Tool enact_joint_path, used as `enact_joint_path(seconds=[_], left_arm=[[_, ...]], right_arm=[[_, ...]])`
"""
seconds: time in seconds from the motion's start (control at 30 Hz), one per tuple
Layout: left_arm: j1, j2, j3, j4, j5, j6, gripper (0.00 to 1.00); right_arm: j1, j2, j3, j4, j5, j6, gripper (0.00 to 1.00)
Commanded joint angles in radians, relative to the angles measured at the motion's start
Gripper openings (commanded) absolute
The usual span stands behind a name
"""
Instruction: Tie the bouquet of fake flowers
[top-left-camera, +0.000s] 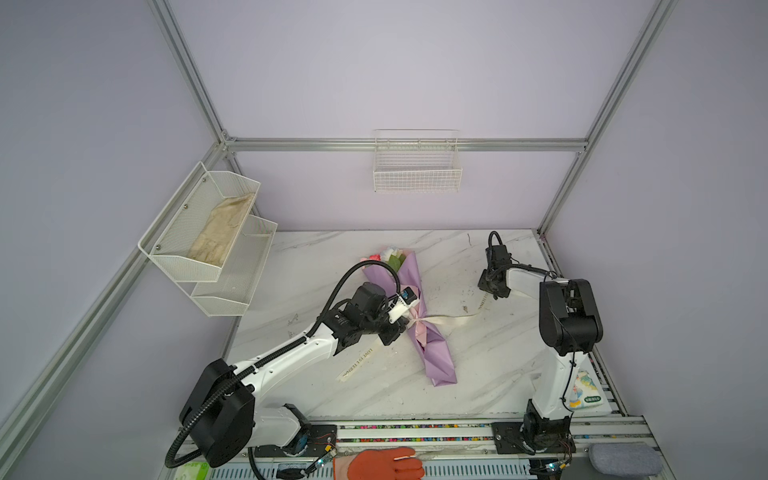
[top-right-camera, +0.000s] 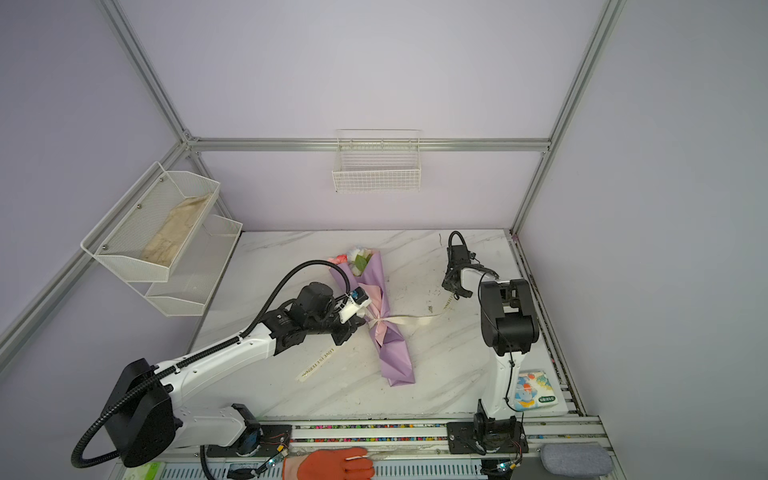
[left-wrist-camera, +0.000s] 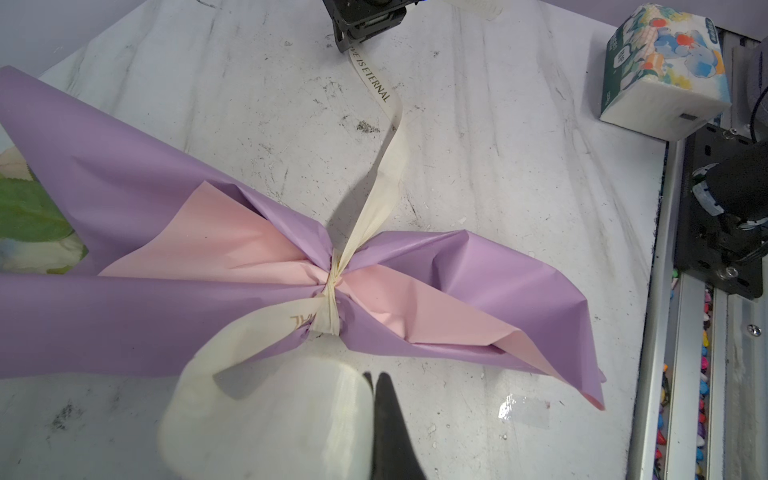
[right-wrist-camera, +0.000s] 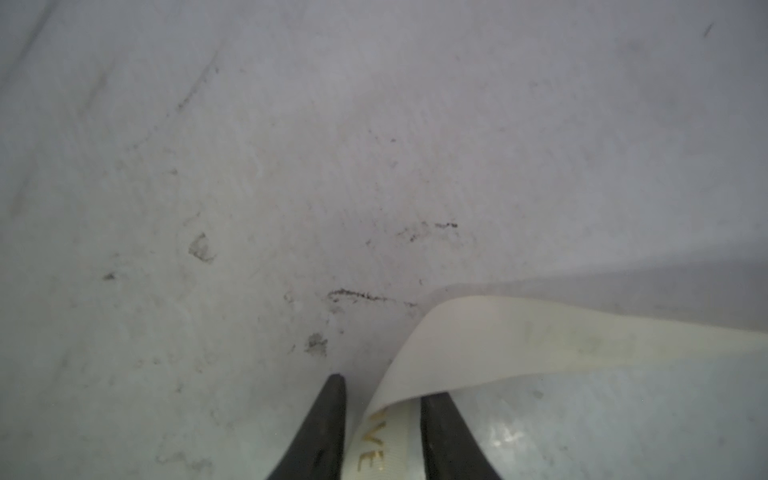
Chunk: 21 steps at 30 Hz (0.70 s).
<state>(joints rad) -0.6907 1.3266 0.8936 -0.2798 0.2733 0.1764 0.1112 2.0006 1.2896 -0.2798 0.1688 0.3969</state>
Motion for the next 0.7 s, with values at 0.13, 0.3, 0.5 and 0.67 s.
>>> enact_joint_path(seconds=[0.13,0.3,0.5,0.67], left_arm=[[-0.004,-0.007,-0.018,0.041,0.006,0.017,0.03],[-0.004,-0.027,-0.067,0.110,-0.012,0.010,0.02],[-0.006,-0.108,-0.193,0.284,-0.004,-0.015,0.03],[-0.006,-0.173,-0.293,0.405,0.016,-0.046,0.05]], right_arm=[[-0.002,-0.196,-0.030,-0.032,-0.070,-0.047,0.00],[0.025,-0.442,-0.071,0.098,-0.399,-0.004,0.00],[0.247,-0.519,-0.039,0.216,-0.621,0.078,0.00],[0.445,-0.473,-0.003,0.307,-0.741,0.124,0.00]])
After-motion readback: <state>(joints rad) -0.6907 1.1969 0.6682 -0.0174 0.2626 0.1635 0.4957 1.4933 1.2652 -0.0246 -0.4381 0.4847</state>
